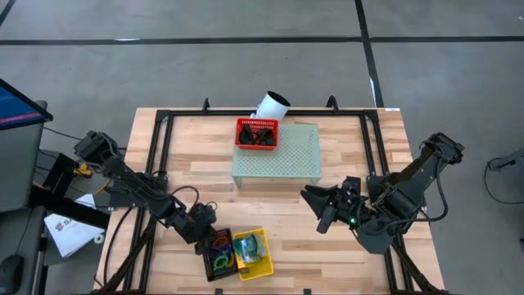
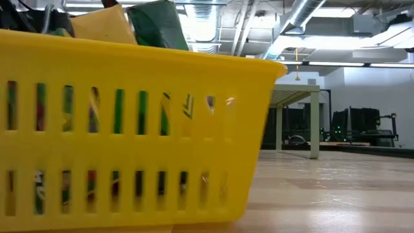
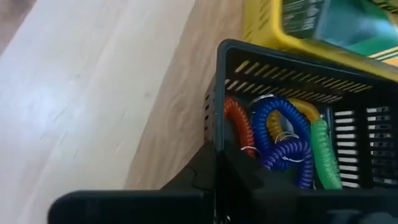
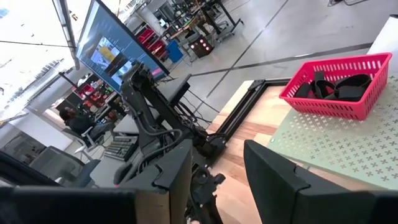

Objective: Pick & Place Office Desk Supplies
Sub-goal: Put the black bin on the shelf

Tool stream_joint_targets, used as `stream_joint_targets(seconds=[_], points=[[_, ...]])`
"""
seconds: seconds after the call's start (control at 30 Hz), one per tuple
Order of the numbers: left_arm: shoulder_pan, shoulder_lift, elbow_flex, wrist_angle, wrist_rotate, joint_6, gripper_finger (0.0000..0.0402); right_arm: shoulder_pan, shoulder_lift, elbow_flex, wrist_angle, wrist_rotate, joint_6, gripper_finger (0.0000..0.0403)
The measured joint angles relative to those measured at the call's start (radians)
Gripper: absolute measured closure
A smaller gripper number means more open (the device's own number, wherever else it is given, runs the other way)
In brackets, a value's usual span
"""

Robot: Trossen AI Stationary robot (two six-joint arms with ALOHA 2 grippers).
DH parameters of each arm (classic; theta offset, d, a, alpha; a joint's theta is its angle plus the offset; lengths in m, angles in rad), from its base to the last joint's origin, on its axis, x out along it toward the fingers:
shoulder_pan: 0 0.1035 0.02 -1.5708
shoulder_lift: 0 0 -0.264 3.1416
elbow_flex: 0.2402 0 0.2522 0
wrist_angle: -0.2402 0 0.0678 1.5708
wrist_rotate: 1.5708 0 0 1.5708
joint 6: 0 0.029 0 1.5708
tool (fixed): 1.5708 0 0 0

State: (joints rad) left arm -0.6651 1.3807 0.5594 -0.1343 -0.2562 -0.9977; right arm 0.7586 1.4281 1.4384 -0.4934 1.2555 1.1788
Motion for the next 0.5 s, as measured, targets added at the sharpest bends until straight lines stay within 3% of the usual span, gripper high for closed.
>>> stream_joint_targets(seconds=[0.17, 0.5], points=[[0.0, -0.083, -0.002, -0.099, -0.013, -0.108, 0.0398, -0.002, 0.0, 0.0, -0.001, -0.002, -0.001, 0.026], [0.014, -0.338, -0.002, -0.234, -0.195, -0.248, 0.04, -0.002, 0.0, 0.0, -0.023, -0.001, -0.008, 0.026]])
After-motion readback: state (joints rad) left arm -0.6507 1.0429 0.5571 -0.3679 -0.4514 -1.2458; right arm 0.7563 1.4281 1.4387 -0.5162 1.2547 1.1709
